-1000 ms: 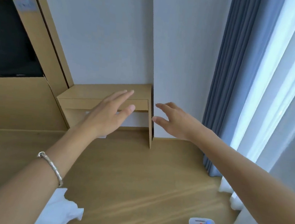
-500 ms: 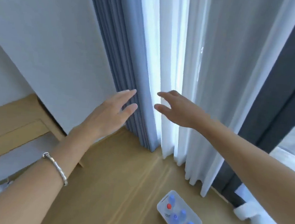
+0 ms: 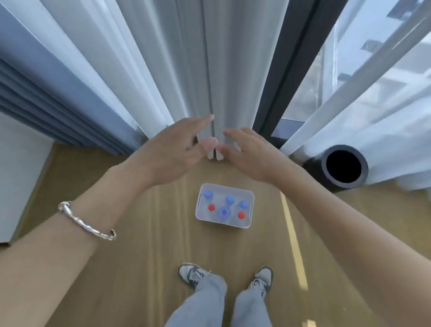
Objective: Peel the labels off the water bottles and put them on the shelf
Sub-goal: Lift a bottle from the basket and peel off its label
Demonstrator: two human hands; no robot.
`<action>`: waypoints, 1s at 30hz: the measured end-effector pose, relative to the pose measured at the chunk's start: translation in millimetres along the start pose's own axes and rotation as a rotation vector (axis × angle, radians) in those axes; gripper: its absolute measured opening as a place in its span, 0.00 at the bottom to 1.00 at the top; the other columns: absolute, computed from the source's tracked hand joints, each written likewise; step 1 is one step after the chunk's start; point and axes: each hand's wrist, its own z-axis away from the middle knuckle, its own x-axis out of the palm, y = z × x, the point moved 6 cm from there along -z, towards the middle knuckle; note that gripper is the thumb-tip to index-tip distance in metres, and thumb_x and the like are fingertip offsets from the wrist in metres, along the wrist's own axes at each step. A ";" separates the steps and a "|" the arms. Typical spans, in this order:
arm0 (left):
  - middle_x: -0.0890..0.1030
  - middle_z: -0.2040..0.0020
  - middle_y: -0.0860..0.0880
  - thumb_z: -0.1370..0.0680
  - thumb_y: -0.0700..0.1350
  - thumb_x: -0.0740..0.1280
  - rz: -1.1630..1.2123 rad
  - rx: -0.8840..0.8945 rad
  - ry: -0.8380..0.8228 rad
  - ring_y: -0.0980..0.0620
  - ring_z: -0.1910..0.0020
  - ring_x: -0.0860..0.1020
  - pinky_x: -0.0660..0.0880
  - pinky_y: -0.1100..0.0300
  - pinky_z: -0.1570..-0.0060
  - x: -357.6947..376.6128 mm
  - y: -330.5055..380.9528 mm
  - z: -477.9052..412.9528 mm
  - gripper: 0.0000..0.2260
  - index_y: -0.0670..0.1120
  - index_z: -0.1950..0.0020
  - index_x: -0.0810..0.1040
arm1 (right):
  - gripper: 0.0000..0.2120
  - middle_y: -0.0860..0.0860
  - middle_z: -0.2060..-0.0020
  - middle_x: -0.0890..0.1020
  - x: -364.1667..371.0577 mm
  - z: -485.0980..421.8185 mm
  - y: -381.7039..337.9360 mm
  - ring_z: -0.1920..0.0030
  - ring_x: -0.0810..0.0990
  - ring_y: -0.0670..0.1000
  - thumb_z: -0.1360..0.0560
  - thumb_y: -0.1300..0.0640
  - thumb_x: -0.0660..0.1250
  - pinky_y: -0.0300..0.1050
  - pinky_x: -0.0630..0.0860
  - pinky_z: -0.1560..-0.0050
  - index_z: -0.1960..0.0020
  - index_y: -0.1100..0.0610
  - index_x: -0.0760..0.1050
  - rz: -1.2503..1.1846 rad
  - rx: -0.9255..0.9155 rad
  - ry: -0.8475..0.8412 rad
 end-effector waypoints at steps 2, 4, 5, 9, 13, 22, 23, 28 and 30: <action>0.60 0.24 0.60 0.20 0.58 0.55 0.021 -0.017 -0.057 0.62 0.27 0.57 0.53 0.67 0.37 37.1 -27.7 -13.7 0.24 0.57 0.24 0.57 | 0.23 0.52 0.33 0.69 32.2 -11.2 28.1 0.35 0.71 0.54 0.20 0.42 0.56 0.46 0.67 0.43 0.27 0.49 0.64 -0.021 0.057 -0.017; 0.59 0.24 0.59 0.20 0.57 0.55 0.038 -0.028 -0.107 0.61 0.26 0.56 0.52 0.68 0.36 75.5 -57.2 -23.0 0.25 0.56 0.23 0.57 | 0.22 0.52 0.33 0.69 71.0 -24.2 55.2 0.36 0.71 0.55 0.19 0.44 0.56 0.47 0.67 0.45 0.27 0.49 0.64 -0.026 0.087 -0.065; 0.59 0.24 0.59 0.20 0.57 0.56 0.047 -0.050 -0.132 0.61 0.26 0.56 0.52 0.69 0.36 97.3 -75.4 -29.8 0.25 0.56 0.23 0.57 | 0.22 0.52 0.33 0.69 94.2 -32.7 72.1 0.36 0.72 0.55 0.19 0.45 0.56 0.48 0.68 0.43 0.27 0.49 0.64 -0.030 0.103 -0.086; 0.59 0.24 0.59 0.20 0.58 0.56 0.073 -0.100 -0.174 0.61 0.26 0.57 0.52 0.68 0.35 181.7 -145.1 -55.7 0.25 0.56 0.23 0.57 | 0.23 0.51 0.29 0.66 191.6 -60.2 137.2 0.32 0.70 0.53 0.19 0.45 0.55 0.45 0.66 0.39 0.26 0.50 0.62 -0.025 0.135 -0.162; 0.60 0.24 0.59 0.21 0.58 0.55 0.126 -0.171 -0.198 0.61 0.27 0.59 0.54 0.68 0.37 258.3 -206.4 -78.2 0.26 0.56 0.23 0.57 | 0.24 0.53 0.30 0.67 272.5 -85.2 197.5 0.34 0.70 0.54 0.19 0.45 0.56 0.49 0.67 0.39 0.26 0.52 0.63 -0.036 0.203 -0.196; 0.60 0.24 0.60 0.23 0.62 0.54 0.184 -0.247 -0.322 0.63 0.27 0.59 0.56 0.64 0.36 403.1 -305.8 -94.1 0.27 0.60 0.24 0.56 | 0.18 0.55 0.41 0.72 392.5 -110.0 328.9 0.41 0.74 0.59 0.21 0.50 0.59 0.50 0.72 0.46 0.34 0.57 0.68 0.058 0.377 -0.189; 0.60 0.24 0.60 0.23 0.62 0.54 0.182 -0.253 -0.326 0.62 0.26 0.58 0.56 0.64 0.36 411.5 -311.1 -95.8 0.27 0.60 0.24 0.56 | 0.18 0.55 0.43 0.72 395.8 -113.6 340.2 0.43 0.75 0.59 0.21 0.51 0.59 0.48 0.71 0.50 0.34 0.57 0.67 0.061 0.411 -0.153; 0.60 0.25 0.62 0.23 0.62 0.54 0.197 -0.236 -0.333 0.63 0.26 0.57 0.55 0.67 0.36 439.0 -322.6 -108.8 0.27 0.60 0.24 0.57 | 0.19 0.58 0.43 0.72 413.0 -136.4 377.3 0.52 0.74 0.59 0.21 0.48 0.58 0.50 0.71 0.53 0.33 0.56 0.66 0.126 0.503 -0.090; 0.59 0.25 0.62 0.23 0.62 0.54 0.192 -0.238 -0.338 0.63 0.26 0.56 0.55 0.66 0.36 445.5 -325.8 -115.9 0.27 0.60 0.24 0.57 | 0.17 0.58 0.44 0.72 421.3 -143.1 385.3 0.55 0.72 0.58 0.22 0.48 0.58 0.49 0.71 0.54 0.37 0.56 0.68 0.145 0.519 -0.115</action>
